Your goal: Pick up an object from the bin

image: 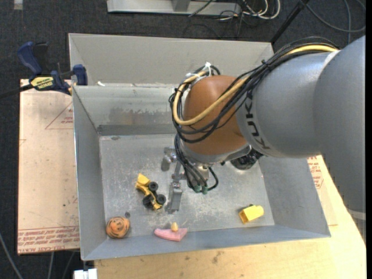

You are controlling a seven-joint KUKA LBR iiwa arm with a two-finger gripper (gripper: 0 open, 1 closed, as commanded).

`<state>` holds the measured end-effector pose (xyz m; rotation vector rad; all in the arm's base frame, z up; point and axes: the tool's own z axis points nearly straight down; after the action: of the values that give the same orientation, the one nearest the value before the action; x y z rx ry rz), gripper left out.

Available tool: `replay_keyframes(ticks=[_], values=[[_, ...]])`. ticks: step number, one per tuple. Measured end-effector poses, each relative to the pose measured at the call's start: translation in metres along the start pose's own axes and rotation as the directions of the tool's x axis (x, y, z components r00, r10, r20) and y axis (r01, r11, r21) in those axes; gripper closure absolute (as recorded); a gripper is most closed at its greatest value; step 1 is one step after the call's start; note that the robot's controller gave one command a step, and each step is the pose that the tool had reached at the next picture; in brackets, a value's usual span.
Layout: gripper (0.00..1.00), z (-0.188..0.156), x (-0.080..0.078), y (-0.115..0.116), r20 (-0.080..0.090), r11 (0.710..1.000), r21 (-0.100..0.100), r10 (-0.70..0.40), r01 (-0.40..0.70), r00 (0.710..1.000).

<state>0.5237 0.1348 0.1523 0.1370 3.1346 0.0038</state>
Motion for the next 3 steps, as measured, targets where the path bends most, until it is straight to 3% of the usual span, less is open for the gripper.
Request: replay_keyframes(ticks=[1,2,3], values=[[0.0,0.06,0.003,0.001,-0.006,1.0,0.002,0.02,-0.02,1.0],[0.0,0.03,0.011,0.014,-0.002,0.979,0.001,0.204,-0.204,0.979],[0.0,0.081,0.009,0.026,-0.003,0.999,0.001,0.037,-0.037,0.999]])
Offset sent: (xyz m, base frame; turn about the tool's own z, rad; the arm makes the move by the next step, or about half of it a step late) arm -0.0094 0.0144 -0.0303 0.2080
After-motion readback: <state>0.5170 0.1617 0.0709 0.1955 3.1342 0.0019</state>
